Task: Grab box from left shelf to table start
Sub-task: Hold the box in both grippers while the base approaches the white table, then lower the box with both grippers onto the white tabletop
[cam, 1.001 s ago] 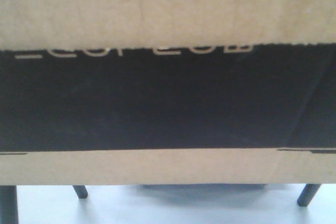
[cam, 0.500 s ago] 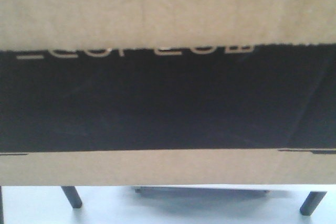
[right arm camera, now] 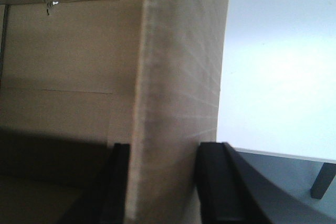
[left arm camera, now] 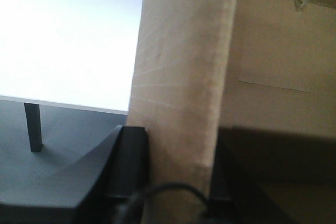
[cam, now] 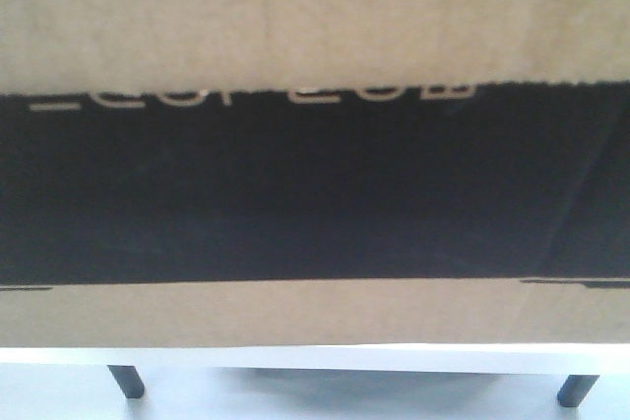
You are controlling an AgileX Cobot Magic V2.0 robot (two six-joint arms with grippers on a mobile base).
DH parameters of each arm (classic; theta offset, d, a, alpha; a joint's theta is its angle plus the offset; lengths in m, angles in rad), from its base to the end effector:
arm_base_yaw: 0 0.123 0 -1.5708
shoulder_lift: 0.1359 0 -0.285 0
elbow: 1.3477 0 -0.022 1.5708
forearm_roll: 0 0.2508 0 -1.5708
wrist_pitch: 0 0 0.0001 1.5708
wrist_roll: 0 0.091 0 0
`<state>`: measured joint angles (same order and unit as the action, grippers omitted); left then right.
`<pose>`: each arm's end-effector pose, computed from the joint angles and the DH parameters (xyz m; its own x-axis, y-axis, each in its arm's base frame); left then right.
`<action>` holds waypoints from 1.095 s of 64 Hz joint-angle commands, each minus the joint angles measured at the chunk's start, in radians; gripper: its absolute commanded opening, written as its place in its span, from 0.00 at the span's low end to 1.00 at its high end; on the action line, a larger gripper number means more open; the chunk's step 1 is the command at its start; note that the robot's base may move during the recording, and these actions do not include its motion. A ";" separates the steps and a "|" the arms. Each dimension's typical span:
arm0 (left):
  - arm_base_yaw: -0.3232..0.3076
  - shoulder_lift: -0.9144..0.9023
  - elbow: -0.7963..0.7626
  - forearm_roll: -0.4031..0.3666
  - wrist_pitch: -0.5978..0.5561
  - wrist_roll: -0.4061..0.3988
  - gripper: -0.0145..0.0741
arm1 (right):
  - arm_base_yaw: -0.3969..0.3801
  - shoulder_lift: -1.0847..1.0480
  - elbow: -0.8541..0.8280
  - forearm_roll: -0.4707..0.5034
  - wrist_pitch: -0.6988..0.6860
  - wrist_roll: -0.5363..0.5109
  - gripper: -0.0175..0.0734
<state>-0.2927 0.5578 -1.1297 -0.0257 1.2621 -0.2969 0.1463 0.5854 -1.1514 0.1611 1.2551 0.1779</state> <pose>0.0382 -0.0138 0.4245 -0.6102 -0.1294 -0.7816 0.1307 0.9566 -0.2604 0.0435 0.0204 0.4304 -0.6034 0.1372 -0.7856 -0.1357 0.9531 0.2707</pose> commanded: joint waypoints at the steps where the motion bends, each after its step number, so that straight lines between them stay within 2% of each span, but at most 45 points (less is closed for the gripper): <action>1: 0.001 -0.004 -0.041 -0.072 0.070 -0.039 0.15 | -0.007 0.005 -0.026 -0.030 0.025 -0.005 0.22; 70: 0.001 -0.004 -0.041 -0.072 0.045 -0.039 0.15 | -0.007 0.005 -0.026 -0.030 0.017 -0.005 0.22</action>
<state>-0.2927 0.5578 -1.1297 -0.0257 1.2621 -0.2969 0.1463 0.5854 -1.1514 0.1611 1.2551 0.1779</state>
